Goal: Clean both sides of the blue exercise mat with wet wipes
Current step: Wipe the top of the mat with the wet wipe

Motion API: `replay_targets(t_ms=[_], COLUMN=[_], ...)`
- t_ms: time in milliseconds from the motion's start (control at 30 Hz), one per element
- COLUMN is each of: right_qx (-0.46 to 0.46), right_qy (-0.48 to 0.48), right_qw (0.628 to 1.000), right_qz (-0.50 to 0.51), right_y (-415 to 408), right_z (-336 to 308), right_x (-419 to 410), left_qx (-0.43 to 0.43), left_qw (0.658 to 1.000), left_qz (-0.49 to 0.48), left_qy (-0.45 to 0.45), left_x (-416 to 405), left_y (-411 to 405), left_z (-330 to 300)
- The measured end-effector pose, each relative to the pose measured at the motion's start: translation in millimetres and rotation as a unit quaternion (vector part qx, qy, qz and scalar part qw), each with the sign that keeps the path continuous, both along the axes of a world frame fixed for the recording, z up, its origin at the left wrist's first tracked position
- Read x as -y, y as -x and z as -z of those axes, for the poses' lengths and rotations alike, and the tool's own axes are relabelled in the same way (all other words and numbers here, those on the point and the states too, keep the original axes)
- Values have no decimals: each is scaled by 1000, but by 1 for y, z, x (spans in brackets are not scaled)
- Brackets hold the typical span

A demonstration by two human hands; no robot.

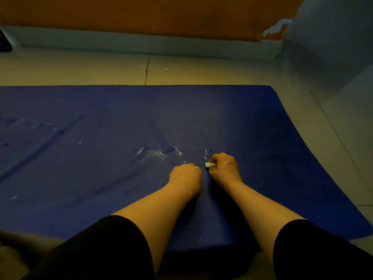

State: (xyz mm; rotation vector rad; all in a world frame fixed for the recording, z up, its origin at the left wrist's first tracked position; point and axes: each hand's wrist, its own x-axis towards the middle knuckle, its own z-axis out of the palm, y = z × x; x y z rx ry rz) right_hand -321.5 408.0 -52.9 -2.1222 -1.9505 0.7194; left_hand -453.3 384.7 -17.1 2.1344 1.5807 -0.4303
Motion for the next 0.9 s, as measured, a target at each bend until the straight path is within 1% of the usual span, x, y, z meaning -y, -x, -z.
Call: replay_targets(t_ms=[67, 133, 200, 300, 367, 467, 533, 600, 633, 700, 767, 833, 900], right_qx=[40, 56, 70, 63, 66, 96, 108, 98, 84, 32, -22, -25, -13], right_qy=[-17, -27, -23, -6, 33, 106, 133, 124, 107, 34, -69, -145, -172], right_qw=[998, 995, 995, 998, 993, 966, 943, 931, 932, 948, 976, 983, 985], right_qz=[42, 82, 74, -15, -87, -214, -284, -330, -336, -313, -203, -107, -31], right_y=[-22, -31, -20, -1, -4, -15, -13, -10, -9, -12, -28, -51, -64], right_z=[4, 6, 8, 11, 6, -9, -15, -11, -4, 15, 36, 45, 45], right_x=[-8, -13, -19, -24, -31, -50, -61, -65, -65, -62, -69, -74, -75], left_qx=[2, 7, 24, 49, 69, 77, 70, 58, 50, 52, 61, 59, 41], left_qw=[1000, 999, 998, 998, 997, 996, 997, 998, 999, 998, 998, 998, 998], left_qz=[22, 40, 42, 18, -7, -14, -15, -5, 5, 18, 20, 20, 41], left_qy=[-18, -31, -36, -37, -45, -47, -27, -10, -10, -20, -23, -26, -30], left_x=[-8, -16, -27, -36, -36, -40, -50, -62, -68, -76, -85, -91, -98], left_y=[-1, 0, 3, 9, 10, 6, 5, 5, 5, 8, 13, 18, 20], left_z=[4, 4, 8, 21, 28, 33, 32, 31, 31, 35, 41, 46, 47])
